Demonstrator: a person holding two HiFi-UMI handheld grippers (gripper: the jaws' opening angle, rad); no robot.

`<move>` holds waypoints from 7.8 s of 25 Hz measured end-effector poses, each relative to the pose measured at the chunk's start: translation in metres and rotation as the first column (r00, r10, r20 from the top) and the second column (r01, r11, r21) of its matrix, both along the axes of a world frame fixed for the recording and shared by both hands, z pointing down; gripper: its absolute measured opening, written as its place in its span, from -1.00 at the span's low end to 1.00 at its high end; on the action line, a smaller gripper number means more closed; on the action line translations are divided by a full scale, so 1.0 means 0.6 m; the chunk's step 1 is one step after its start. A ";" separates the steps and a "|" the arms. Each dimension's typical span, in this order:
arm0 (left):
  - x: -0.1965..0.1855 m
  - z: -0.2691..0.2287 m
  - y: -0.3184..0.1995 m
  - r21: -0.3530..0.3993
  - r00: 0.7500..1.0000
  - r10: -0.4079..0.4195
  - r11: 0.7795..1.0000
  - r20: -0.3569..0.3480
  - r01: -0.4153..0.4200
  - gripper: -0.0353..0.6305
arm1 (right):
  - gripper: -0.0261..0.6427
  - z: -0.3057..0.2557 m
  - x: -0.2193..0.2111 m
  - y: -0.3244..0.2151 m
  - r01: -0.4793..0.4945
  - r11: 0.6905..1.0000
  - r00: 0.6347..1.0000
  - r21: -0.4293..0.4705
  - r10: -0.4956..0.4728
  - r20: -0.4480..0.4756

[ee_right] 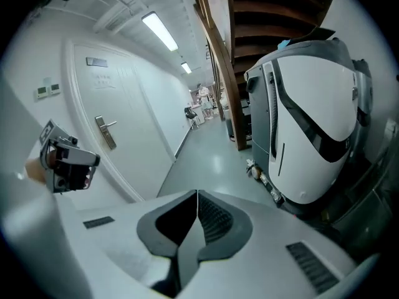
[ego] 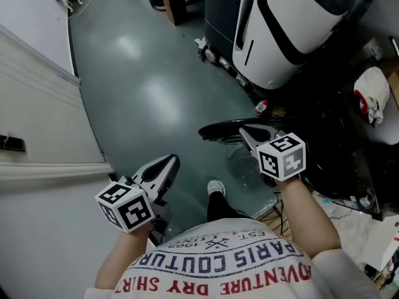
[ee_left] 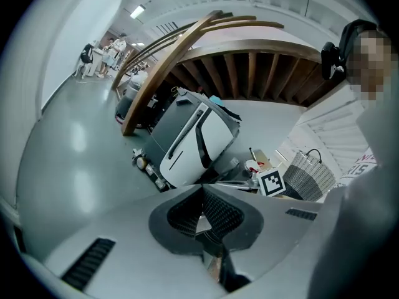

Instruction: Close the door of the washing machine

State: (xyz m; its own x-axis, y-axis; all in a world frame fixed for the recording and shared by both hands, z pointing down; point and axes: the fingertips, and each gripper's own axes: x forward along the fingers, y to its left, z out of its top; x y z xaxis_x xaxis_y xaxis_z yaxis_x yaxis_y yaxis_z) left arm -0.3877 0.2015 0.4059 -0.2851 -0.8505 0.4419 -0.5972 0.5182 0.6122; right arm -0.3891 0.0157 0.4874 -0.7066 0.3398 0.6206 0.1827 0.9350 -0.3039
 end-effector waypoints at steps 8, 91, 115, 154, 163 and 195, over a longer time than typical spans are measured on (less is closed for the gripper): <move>-0.055 0.025 0.017 -0.017 0.998 -0.057 0.998 -0.018 0.056 -0.82 | -0.85 0.098 -0.076 -0.033 0.012 0.991 0.994 0.133 0.003 -0.112; 0.104 0.066 -0.211 -0.103 0.703 0.707 0.695 -0.081 -0.711 -0.82 | -0.85 0.201 0.425 -0.111 -0.652 0.710 0.679 0.267 0.703 -0.212; 0.333 0.053 -0.426 -0.136 0.581 0.810 0.569 -0.079 -0.811 -0.82 | -0.86 0.211 0.637 -0.272 -0.758 0.629 0.599 0.172 0.776 -0.199; 0.489 0.115 -0.696 -0.189 0.339 0.931 0.311 -0.139 -0.931 -0.82 | -0.86 0.240 0.791 -0.565 -0.976 0.184 0.171 0.113 0.978 -0.118; 0.506 0.126 -0.741 -0.202 0.289 0.944 0.256 -0.157 -0.945 -0.82 | -0.86 0.238 0.795 -0.574 -0.981 0.086 0.081 0.172 0.996 -0.039; 0.564 0.021 -0.677 -0.060 0.271 0.962 0.269 -0.024 -0.961 -0.82 | -0.86 -0.010 0.790 -0.457 -0.933 0.298 0.289 -0.204 0.955 0.071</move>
